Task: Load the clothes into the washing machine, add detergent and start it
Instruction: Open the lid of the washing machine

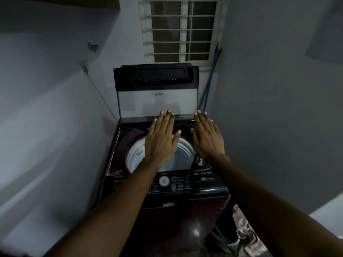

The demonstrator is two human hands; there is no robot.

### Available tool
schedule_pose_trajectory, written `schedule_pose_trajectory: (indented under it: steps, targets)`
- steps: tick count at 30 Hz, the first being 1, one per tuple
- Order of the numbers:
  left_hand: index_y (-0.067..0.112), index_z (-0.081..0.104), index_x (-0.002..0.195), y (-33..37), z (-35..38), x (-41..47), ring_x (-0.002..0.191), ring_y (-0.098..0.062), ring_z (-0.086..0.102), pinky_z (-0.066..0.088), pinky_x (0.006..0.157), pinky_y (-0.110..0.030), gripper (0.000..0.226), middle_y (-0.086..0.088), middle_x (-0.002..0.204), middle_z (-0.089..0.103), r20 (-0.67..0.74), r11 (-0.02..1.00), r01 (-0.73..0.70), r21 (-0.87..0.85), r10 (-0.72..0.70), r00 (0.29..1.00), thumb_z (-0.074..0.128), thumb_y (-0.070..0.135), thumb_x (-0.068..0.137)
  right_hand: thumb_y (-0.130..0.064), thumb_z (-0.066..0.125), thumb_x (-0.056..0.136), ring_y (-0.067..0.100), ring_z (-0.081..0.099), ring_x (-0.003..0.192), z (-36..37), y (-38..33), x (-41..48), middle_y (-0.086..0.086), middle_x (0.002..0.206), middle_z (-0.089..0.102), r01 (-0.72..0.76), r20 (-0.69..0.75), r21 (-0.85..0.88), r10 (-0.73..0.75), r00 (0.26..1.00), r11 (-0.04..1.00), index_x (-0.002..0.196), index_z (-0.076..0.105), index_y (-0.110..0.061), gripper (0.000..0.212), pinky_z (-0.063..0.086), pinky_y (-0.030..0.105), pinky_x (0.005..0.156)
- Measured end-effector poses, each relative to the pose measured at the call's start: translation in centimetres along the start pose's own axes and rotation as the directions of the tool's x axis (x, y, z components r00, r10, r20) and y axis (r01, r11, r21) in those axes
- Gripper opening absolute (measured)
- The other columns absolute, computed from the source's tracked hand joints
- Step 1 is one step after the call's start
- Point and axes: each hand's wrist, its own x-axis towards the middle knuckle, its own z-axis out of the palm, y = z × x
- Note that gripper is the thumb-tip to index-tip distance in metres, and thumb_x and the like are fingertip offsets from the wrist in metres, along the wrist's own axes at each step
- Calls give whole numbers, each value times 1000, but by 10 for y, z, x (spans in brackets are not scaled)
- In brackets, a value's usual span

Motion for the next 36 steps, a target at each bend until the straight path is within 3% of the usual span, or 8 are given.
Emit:
schedule_pose_trajectory:
  steps: [6,12,25,30,36]
  targets:
    - [10,27,154,50,-1,-12,152,-20,15,7,122,-36,63,-6,162,24,5,999,-35,12,35,999,32,46,103,-38,26,104,11,1,148,-20,37,-39,-1,161,12,-37,13,1,37,999,999,154,14,-17,56,8,34,122]
    - [11,27,155,127,10,-27,152,-19,13,10,123,-36,62,-4,163,23,29,999,-31,-15,32,999,30,46,103,-37,26,104,6,-5,146,-50,97,-75,-1,162,10,-34,37,6,34,999,999,154,13,-17,56,-1,26,118]
    - [9,33,152,303,54,-67,150,-22,22,18,121,-39,61,-7,159,32,87,999,32,-28,-29,996,33,45,103,-34,30,104,15,8,149,-84,258,-164,2,160,18,-7,106,37,3,994,999,153,19,-15,54,5,29,119]
    - [9,34,151,335,79,-80,150,-22,23,15,120,-37,61,-7,159,33,144,998,26,-50,-18,989,32,46,102,-33,31,104,16,9,149,-72,298,-189,2,160,20,-42,140,41,36,989,998,152,21,-15,53,5,28,118]
    - [7,36,150,345,126,-92,149,-24,25,23,120,-40,60,-8,158,34,238,996,-15,-84,34,971,35,44,103,-33,31,104,18,12,149,-39,329,-213,4,159,21,-95,207,22,89,974,995,152,22,-14,53,10,31,119]
